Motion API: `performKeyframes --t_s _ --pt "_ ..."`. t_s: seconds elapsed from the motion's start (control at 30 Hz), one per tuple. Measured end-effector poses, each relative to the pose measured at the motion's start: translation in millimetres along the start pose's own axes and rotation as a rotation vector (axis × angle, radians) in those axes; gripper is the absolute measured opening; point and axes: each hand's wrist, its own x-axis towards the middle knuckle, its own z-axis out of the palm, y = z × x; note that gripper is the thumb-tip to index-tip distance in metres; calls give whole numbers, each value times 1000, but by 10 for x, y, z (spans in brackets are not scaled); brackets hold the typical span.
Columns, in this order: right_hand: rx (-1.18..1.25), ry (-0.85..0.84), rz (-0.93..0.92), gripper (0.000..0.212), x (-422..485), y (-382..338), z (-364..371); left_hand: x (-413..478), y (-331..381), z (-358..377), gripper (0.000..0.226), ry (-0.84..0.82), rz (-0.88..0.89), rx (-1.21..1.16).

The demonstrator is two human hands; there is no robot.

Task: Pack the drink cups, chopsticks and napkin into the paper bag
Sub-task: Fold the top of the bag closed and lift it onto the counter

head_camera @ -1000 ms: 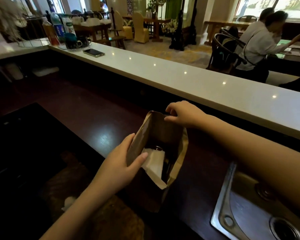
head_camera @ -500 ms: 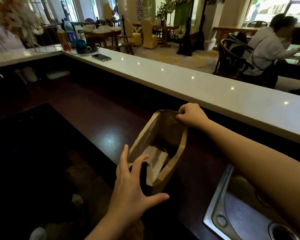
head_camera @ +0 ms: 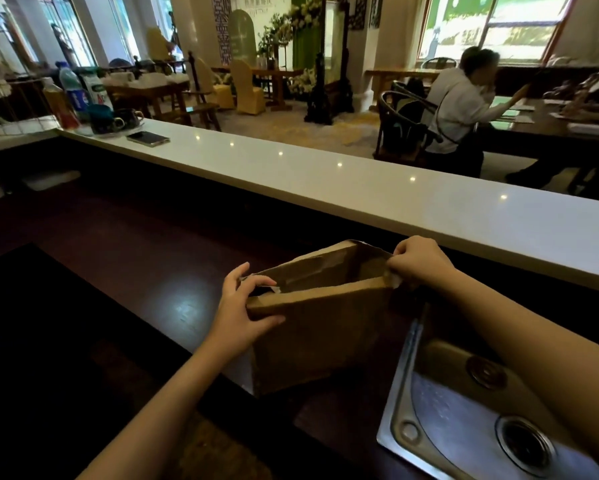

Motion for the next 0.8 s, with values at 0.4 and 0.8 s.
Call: performKeyframes --t_s 0.4,0.8 --pt "278 -127 -240 33 -298 170 104 61 -21 173 84 243 -135 -126" --pt "736 -278 -308 28 -395 367 358 -40 12 36 41 81 -69 -303"
